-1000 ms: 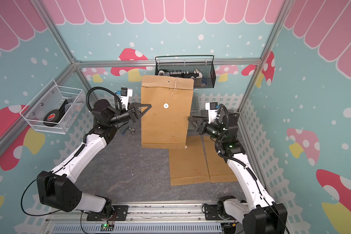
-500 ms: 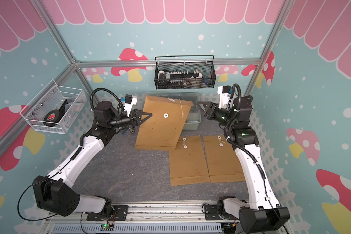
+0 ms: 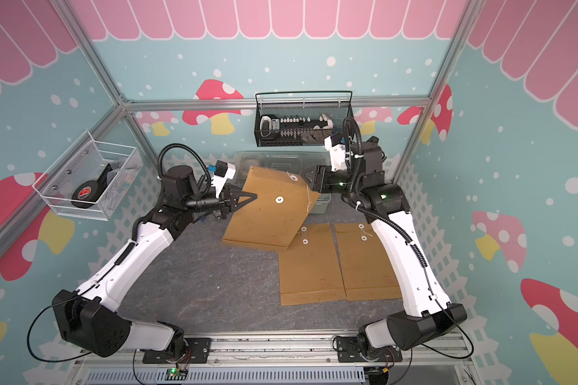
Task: Close the mouth of the file bag
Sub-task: Pick up the file bag from the center of the board, then adjust the file bag.
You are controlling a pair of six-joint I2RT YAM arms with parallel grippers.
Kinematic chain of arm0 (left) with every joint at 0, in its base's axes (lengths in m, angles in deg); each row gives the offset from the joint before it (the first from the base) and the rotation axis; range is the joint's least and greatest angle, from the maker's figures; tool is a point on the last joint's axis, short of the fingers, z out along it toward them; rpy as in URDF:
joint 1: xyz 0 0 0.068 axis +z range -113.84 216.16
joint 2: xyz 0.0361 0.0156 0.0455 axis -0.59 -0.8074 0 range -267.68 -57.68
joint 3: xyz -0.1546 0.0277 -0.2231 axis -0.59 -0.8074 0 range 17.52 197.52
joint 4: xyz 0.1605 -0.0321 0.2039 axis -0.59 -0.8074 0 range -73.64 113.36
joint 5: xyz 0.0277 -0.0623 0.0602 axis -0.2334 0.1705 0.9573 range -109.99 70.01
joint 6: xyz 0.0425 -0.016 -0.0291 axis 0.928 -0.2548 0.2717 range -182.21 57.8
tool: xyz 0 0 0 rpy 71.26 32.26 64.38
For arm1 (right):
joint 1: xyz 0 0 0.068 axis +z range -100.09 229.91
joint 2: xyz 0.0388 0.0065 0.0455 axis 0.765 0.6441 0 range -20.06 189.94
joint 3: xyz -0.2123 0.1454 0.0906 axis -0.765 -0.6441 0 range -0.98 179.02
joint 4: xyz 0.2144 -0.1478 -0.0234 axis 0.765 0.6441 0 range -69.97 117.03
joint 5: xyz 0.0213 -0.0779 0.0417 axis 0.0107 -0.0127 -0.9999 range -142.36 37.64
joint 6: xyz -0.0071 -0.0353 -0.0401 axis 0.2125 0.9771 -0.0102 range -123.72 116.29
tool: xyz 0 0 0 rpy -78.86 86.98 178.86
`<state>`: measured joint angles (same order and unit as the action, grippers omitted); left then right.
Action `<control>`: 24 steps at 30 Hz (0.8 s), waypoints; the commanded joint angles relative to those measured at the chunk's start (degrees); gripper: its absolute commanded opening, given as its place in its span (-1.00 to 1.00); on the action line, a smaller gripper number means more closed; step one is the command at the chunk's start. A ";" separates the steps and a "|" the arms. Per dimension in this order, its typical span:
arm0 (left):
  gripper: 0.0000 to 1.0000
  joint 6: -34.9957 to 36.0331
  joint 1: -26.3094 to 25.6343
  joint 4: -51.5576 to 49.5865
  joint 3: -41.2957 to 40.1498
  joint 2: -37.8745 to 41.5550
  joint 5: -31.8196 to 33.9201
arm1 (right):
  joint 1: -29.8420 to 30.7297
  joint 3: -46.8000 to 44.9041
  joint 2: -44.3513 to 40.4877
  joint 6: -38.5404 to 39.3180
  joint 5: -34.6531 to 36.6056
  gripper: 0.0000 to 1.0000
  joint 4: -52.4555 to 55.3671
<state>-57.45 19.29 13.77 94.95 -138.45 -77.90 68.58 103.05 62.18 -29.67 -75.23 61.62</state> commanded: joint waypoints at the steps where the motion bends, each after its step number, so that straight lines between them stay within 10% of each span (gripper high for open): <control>1: -1.00 3.94 -0.19 -1.99 2.57 -0.21 -1.04 | 1.52 -0.40 -0.41 5.32 3.71 0.04 5.75; 7: -1.00 3.93 -0.79 -2.02 2.89 -0.27 -0.41 | 2.28 -8.34 -2.53 1.42 3.05 -0.20 -1.88; 24: -1.00 2.20 -0.81 -3.12 3.22 0.37 11.17 | -1.45 -25.09 -15.62 0.35 8.03 0.07 -17.31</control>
<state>-55.77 18.42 9.14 96.59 -139.22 -67.49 67.38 80.32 48.82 -28.77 -67.65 49.94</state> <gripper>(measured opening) 0.048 0.532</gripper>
